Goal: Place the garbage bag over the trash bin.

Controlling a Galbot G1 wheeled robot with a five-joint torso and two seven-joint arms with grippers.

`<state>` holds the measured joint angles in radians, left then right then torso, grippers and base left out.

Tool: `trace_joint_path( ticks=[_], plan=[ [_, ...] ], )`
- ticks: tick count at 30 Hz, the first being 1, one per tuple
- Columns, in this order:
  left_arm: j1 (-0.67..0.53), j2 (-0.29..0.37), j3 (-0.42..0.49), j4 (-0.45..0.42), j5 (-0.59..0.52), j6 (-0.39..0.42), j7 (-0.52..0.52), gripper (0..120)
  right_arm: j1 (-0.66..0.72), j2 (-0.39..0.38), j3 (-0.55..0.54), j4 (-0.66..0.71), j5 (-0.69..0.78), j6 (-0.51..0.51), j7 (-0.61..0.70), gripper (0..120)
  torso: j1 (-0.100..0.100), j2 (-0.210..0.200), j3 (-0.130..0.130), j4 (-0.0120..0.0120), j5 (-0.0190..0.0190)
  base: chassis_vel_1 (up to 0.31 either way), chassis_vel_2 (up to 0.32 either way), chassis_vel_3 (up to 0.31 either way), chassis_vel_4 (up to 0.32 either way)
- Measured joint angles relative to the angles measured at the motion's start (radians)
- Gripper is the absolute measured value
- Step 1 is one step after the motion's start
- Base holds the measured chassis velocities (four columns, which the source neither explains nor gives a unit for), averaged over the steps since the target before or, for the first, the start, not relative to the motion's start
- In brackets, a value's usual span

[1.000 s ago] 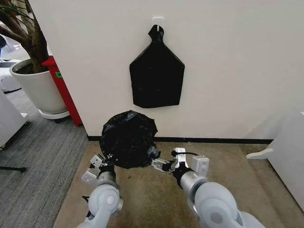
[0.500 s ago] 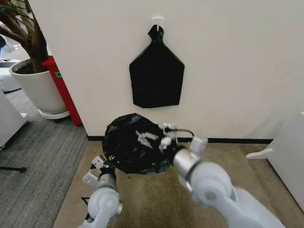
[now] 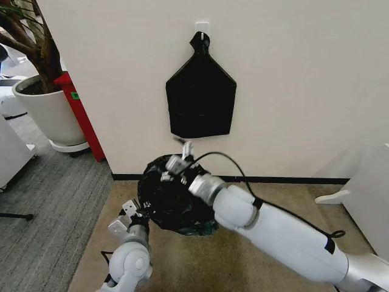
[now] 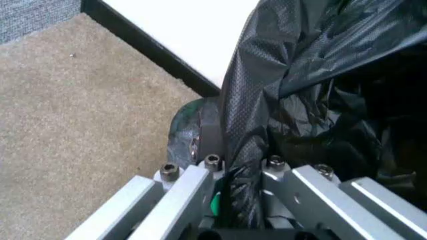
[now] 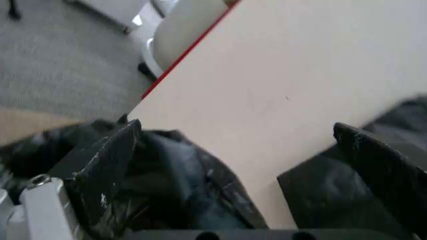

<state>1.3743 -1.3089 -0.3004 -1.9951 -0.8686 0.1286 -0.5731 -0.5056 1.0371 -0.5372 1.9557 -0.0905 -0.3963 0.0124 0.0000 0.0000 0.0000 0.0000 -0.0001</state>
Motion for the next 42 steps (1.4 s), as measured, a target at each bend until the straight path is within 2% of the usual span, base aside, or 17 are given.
trace_joint_path(
  ticks=[7, 17, 21, 23, 25, 28, 31, 36, 39, 42],
  plan=[
    [0.001, -0.008, 0.001, -0.006, -0.001, 0.003, 0.0, 1, 0.089, 0.009, -0.042, -0.06, -0.144, 0.013, -0.069, 100, 0.0, 0.0, 0.0, 0.0001, 0.0, 0.0, 0.0, 0.0, 0.0],
    [0.004, -0.015, 0.002, -0.006, 0.004, 0.003, -0.001, 1, 0.119, -0.001, -0.051, -0.104, -0.277, 0.037, -0.182, 100, 0.0, 0.0, 0.0, -0.0001, 0.0001, 0.0, 0.0, 0.0, 0.0],
    [0.005, -0.017, 0.003, -0.006, 0.004, 0.002, -0.003, 1, 0.132, -0.013, -0.055, -0.121, -0.336, 0.061, -0.229, 82, 0.0, 0.0, 0.0, -0.0001, 0.0001, 0.0, 0.0, 0.0, 0.0],
    [0.008, -0.021, 0.004, -0.007, 0.005, 0.001, -0.004, 1, 0.135, -0.012, -0.056, -0.134, -0.337, 0.062, -0.231, 75, 0.0, 0.0, 0.0, 0.0, 0.0001, 0.0, 0.0, 0.0, 0.0],
    [0.009, -0.022, 0.004, -0.008, 0.006, 0.001, -0.004, 1, 0.135, -0.012, -0.057, -0.136, -0.337, 0.062, -0.232, 73, 0.0, 0.0, 0.0, 0.0001, 0.0001, 0.0, 0.0, 0.0, 0.0],
    [0.011, -0.03, 0.006, -0.01, 0.009, 0.001, -0.004, 1, 0.135, -0.012, -0.06, -0.143, -0.337, 0.06, -0.237, 58, 0.0, 0.0, 0.0, 0.0, 0.0001, 0.0, 0.0, 0.0, 0.0],
    [0.011, -0.032, 0.007, -0.01, 0.01, 0.001, -0.004, 1, 0.135, -0.013, -0.066, -0.143, -0.336, 0.059, -0.24, 52, 0.0, 0.0, 0.0, 0.0, 0.0001, 0.0, 0.0, 0.0, 0.0],
    [0.01, -0.028, 0.004, -0.012, 0.011, 0.0, -0.004, 1, 0.129, -0.021, -0.077, -0.144, -0.326, 0.057, -0.242, 29, 0.0, 0.0, 0.0, 0.0, 0.0001, 0.0, 0.0, 0.0, 0.0],
    [0.01, -0.027, 0.003, -0.013, 0.011, -0.001, -0.004, 1, 0.127, -0.023, -0.077, -0.144, -0.321, 0.057, -0.242, 22, 0.0, 0.0, 0.0, 0.0, 0.0002, 0.0, 0.0, 0.0, 0.0],
    [0.01, -0.028, 0.004, -0.013, 0.011, -0.002, -0.004, 1, 0.124, -0.023, -0.077, -0.145, -0.314, 0.057, -0.241, 9, 0.0, 0.0, 0.0, 0.0, 0.0002, 0.0, 0.0, 0.0, 0.0]
  ],
)
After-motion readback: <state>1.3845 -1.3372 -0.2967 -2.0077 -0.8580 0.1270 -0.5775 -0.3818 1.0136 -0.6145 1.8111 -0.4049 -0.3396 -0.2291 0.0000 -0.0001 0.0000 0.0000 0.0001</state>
